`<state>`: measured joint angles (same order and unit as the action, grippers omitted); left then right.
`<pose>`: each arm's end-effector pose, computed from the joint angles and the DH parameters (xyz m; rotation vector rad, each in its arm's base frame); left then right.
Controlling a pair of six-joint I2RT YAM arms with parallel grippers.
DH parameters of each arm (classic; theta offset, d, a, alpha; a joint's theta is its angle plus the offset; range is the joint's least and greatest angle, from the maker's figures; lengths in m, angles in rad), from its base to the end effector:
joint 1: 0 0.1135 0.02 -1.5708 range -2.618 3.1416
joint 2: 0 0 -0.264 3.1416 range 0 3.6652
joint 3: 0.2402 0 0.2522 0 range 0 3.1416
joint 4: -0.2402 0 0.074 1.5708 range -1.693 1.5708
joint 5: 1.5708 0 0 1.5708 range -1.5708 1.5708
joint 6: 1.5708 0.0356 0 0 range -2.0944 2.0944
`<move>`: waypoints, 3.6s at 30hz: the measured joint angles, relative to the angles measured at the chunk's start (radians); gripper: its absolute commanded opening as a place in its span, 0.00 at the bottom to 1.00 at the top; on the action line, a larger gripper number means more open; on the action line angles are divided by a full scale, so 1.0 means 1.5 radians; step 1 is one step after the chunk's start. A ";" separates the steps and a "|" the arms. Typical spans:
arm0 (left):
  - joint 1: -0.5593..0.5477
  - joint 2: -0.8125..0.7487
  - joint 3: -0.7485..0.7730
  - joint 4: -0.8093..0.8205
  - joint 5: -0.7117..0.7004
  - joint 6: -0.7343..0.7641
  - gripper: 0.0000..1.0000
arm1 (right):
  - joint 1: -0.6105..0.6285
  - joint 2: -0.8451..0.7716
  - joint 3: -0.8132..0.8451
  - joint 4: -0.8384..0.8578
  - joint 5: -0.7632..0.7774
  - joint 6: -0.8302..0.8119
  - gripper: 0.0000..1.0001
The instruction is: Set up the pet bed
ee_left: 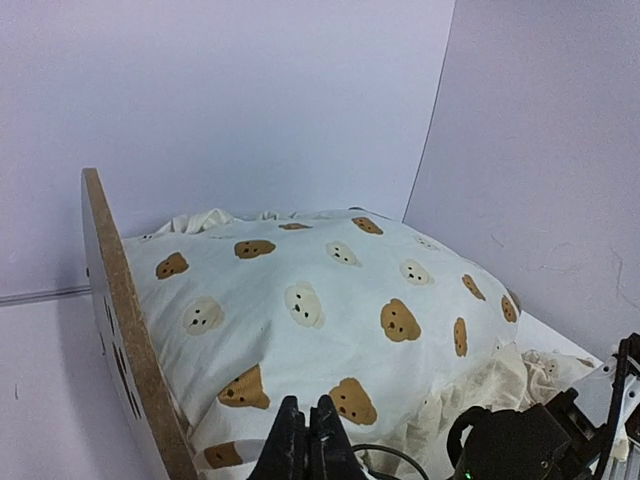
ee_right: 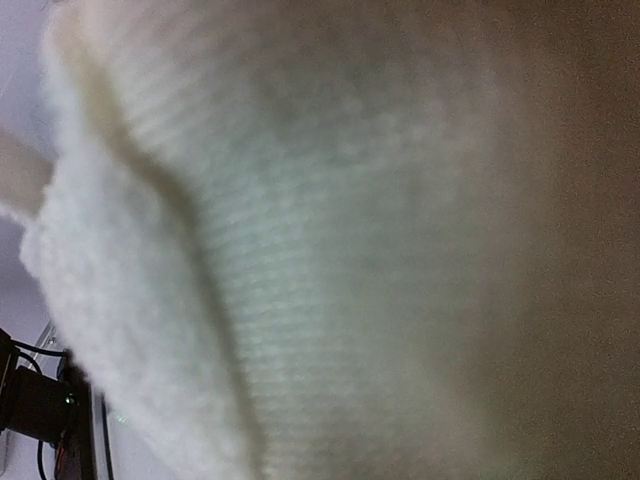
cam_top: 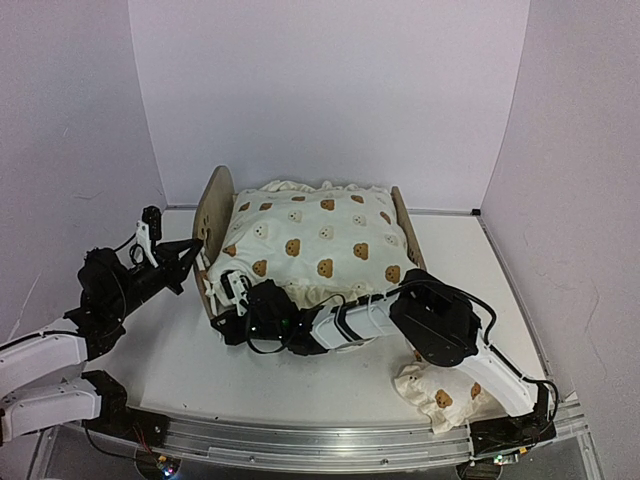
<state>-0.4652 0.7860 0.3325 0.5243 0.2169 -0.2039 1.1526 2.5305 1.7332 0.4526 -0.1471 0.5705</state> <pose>0.1650 -0.0914 0.2546 0.3770 1.4952 -0.6973 0.2198 0.5075 0.0947 -0.7188 2.0138 1.2424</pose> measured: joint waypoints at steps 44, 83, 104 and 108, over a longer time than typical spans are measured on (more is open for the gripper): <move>0.028 0.156 0.104 0.062 -0.090 0.148 0.00 | 0.004 -0.018 0.032 -0.214 0.212 -0.139 0.00; 0.399 0.435 0.168 -0.219 0.136 -0.387 0.26 | -0.014 -0.067 -0.004 -0.325 0.194 -0.271 0.16; 0.104 -0.039 -0.071 -0.218 0.112 -0.414 0.85 | -0.119 -0.609 -0.302 -0.582 0.030 -0.198 0.84; 0.010 -0.027 -0.120 -0.150 0.085 -0.418 0.87 | -0.185 -0.626 -0.276 -0.635 0.069 -0.223 0.88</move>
<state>-0.4500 0.7460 0.1528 0.3000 0.3439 -0.8310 0.8749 1.5909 1.3197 -0.4995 -0.0433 0.2356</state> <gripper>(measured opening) 0.865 0.859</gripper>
